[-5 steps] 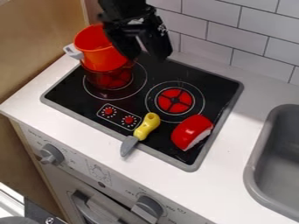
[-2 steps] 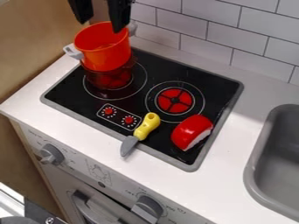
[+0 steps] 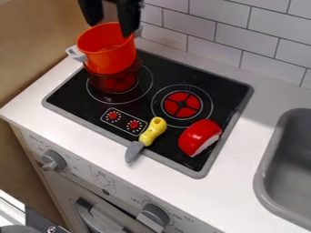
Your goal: Moved the orange pot on the right burner
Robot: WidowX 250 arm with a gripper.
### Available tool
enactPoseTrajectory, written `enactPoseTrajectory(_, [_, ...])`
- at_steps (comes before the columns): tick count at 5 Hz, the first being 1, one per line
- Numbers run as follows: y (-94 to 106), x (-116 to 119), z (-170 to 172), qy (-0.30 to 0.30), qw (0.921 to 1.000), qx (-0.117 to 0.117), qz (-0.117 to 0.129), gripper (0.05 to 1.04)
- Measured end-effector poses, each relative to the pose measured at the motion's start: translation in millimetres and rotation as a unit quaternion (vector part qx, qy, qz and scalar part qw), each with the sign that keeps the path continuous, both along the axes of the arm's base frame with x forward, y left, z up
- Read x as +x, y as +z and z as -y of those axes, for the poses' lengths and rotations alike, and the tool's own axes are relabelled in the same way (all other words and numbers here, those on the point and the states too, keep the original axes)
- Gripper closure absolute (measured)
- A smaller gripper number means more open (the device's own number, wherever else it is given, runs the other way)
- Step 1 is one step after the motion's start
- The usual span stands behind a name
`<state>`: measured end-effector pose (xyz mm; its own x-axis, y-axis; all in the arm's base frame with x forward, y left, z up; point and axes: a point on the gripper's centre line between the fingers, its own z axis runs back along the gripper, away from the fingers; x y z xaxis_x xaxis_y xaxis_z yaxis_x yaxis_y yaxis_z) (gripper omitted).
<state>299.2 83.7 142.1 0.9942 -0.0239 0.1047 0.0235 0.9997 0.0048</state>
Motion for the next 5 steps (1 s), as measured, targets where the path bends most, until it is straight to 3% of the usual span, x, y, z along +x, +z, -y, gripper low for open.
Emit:
enactPoseTrajectory(1, [-16.9, 10.7, 2.9, 0.001, 0.9993, -0.014, 0.034, 0.084])
enactPoseTrajectory(2, [-37.1, 16.8, 7.1, -0.007, 0.9983, -0.027, 0.052, 0.084])
enactPoseTrajectory(3, [-48.7, 19.0, 8.9, -0.013, 0.9972, -0.020, 0.071, 0.084])
enactPoseTrajectory(4, [-60.8, 19.2, 10.1, -0.008, 0.9972, -0.009, 0.074, 0.127])
enactPoseTrajectory(5, [-61.8, 18.1, 13.4, -0.004, 0.9975, -0.012, 0.069, 0.396])
